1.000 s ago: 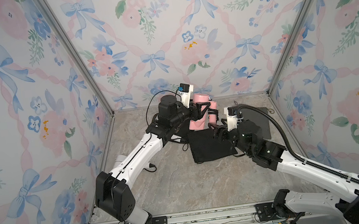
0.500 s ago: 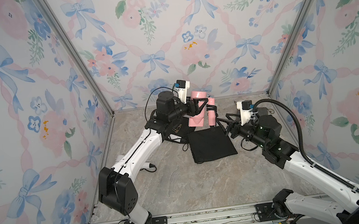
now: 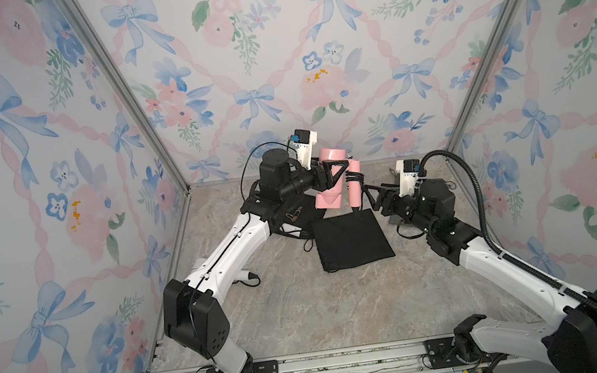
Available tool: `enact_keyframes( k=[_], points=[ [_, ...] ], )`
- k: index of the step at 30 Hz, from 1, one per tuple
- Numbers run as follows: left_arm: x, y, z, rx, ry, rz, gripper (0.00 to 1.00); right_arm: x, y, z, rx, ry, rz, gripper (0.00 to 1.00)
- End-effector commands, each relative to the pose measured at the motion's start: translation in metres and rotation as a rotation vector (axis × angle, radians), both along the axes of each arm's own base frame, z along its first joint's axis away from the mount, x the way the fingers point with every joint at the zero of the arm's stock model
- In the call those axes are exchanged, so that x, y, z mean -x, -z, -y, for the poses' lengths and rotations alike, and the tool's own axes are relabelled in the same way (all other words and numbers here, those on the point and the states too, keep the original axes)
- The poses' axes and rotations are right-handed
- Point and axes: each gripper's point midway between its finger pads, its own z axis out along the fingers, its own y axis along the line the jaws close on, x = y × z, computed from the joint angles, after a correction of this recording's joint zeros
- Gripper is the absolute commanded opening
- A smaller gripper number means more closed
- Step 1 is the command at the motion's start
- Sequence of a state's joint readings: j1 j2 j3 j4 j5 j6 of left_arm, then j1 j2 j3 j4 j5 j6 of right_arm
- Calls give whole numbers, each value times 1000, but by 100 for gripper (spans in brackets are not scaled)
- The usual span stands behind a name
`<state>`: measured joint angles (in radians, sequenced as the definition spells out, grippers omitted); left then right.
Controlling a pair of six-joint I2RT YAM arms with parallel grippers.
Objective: Pack away hair dryers
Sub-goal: Fold the hair dryer.
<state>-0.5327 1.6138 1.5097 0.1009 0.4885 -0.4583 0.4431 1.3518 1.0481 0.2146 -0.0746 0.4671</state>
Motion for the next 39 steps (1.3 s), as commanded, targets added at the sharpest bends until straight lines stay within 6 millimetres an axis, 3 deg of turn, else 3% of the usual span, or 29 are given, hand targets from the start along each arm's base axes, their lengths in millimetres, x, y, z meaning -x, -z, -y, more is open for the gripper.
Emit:
enact_keyframes(
  k=[1,15,27,29,35,39],
  points=[
    [9,-35,7,64,37,70,6,-3,-2,-22,26,-39,-1,73],
    [10,-28,17,51,50,67,6,7,-4,-69,105,-114,-1,73],
    [9,-22,20,45,54,63,5,6,-7,-71,116,-99,-1,73],
    [10,-24,19,45,50,68,6,5,-3,-62,168,-71,-13,73],
    [7,-25,9,47,25,70,6,11,19,-6,223,41,-57,74],
    [2,-24,7,54,14,51,7,26,9,14,189,33,-6,75]
  ],
)
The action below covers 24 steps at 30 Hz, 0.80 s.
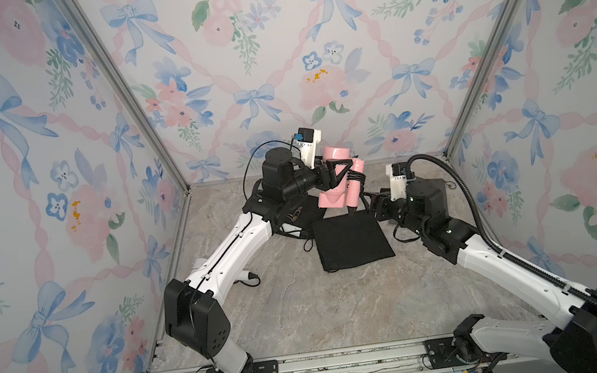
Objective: Pack away hair dryers
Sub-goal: Fold the hair dryer, then pick up the drawstring bag from the center of the board.
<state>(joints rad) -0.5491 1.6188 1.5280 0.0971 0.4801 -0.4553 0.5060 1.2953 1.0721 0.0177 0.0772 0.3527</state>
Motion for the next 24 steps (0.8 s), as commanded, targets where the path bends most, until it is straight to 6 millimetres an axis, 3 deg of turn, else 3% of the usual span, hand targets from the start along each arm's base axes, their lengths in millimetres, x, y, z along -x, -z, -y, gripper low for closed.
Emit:
enact_keyframes(
  k=[1,5,12,15,24],
  points=[
    [-1,-19,0,55,6,37,8,13,-8,9,-1,-45,52,76],
    [-5,-18,-1,61,0,25,10,32,-35,12,-79,-114,150,80],
    [-2,-21,5,87,42,15,10,45,-72,-15,-248,-324,262,82],
    [1,-25,5,100,54,21,10,41,-81,-25,-305,-381,274,83],
    [10,-35,6,132,95,27,10,17,-86,-43,-400,-441,281,83]
  ],
)
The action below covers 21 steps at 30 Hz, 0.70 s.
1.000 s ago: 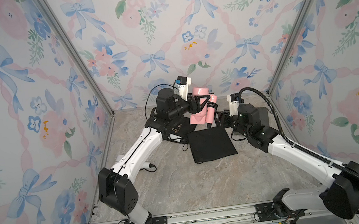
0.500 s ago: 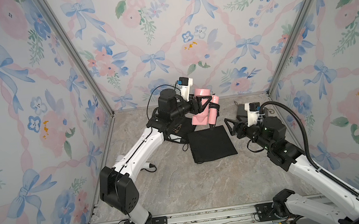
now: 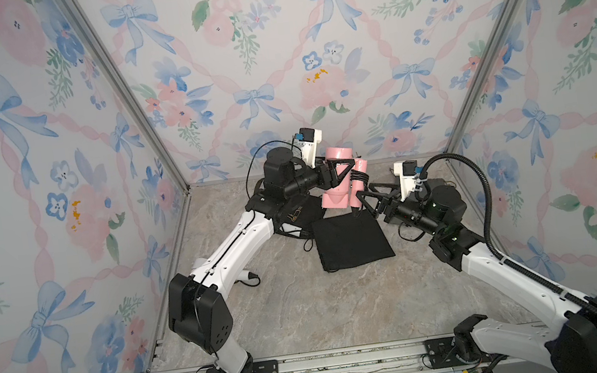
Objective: Pack away hair dryers
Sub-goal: Pick up the drawstring bag from the center of the board.
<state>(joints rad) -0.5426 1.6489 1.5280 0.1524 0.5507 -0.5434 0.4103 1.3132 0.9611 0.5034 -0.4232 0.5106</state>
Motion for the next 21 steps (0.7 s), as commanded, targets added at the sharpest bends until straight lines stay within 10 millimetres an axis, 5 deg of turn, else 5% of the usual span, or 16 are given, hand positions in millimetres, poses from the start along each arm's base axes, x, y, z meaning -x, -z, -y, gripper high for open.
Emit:
enact_keyframes(
  k=[1,12,21],
  points=[
    [11,-37,-2,79,34,82,10,-3,-32,-5,-93,-50,82,82],
    [15,-40,0,99,49,87,11,-15,-40,-13,-195,-98,79,78],
    [16,-43,0,109,51,94,11,-18,-40,-15,-239,-111,79,46]
  ],
)
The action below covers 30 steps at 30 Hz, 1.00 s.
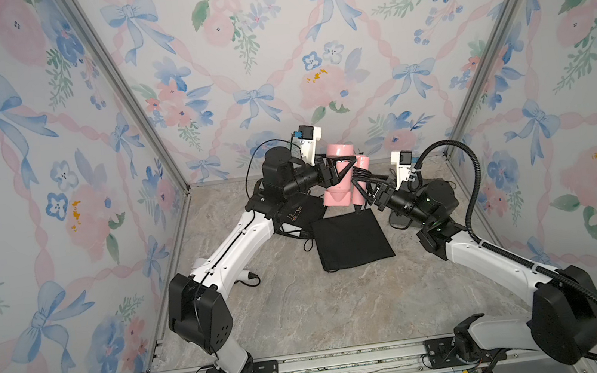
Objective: Pack away hair dryers
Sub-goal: Pick up the drawstring bag from the center of the board.
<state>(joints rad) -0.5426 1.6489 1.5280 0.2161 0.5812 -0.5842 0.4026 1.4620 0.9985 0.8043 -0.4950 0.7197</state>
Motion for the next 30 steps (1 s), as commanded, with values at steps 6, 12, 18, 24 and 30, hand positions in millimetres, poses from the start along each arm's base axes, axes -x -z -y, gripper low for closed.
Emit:
enact_keyframes(
  k=[6,12,18,24,30],
  points=[
    [7,-27,-5,56,4,74,27,-1,-24,4,-65,-12,69,31],
    [-7,-17,-32,39,-85,61,73,-5,-19,19,-71,52,60,28],
    [-23,5,-72,-5,-213,10,81,-21,2,50,-41,183,10,25],
    [-34,41,-96,-67,-307,-73,82,-34,24,77,9,302,-51,23],
    [-29,106,-113,-218,-393,-195,82,-36,53,114,220,460,-121,23]
  ],
)
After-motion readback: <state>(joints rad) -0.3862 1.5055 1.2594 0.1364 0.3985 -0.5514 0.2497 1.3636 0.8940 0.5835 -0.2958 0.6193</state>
